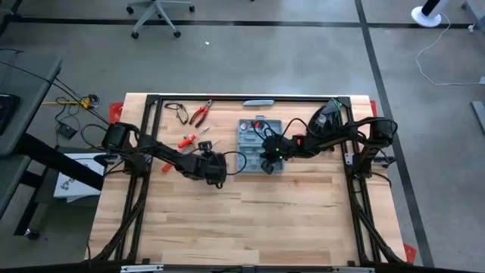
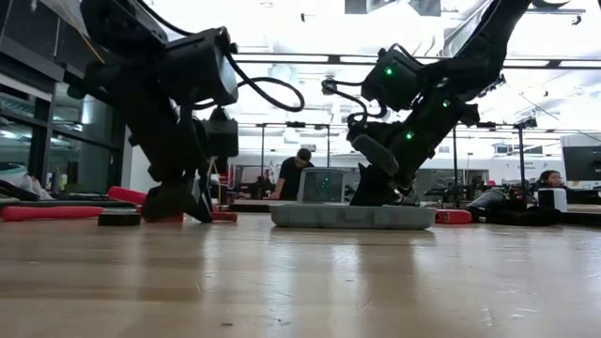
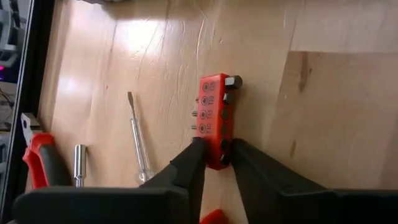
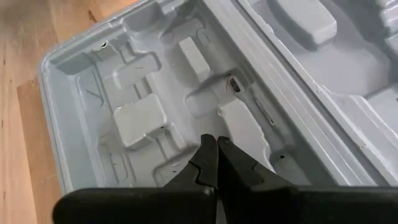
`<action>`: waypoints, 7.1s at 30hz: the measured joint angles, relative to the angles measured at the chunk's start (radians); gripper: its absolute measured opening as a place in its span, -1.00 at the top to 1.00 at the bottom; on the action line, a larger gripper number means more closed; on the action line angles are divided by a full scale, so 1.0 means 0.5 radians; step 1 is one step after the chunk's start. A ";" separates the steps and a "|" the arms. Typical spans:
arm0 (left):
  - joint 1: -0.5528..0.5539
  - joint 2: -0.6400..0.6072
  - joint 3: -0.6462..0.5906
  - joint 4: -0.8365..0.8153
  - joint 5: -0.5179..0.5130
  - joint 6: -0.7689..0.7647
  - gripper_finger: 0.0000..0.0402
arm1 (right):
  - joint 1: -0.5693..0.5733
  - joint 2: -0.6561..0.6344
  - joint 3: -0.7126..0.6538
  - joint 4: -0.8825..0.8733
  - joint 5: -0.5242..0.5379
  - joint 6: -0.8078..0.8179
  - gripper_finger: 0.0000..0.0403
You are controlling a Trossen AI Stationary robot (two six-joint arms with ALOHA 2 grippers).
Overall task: Prefit tool cases
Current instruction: Remove the orange multi-bit set from the gray tool case, then remove the orange hex key set from the gray tool case
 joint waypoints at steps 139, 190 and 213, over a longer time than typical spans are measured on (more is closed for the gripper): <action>0.549 0.171 -0.002 1.366 0.720 0.545 0.51 | -0.283 0.013 0.170 0.146 -0.117 -0.157 1.00; 0.655 0.076 -0.002 1.134 0.855 0.425 0.51 | -0.529 0.012 0.514 -0.610 -0.597 -0.306 0.41; 0.688 0.229 0.041 1.391 1.000 0.403 0.51 | -0.534 0.139 0.509 -0.679 -0.628 -0.263 0.41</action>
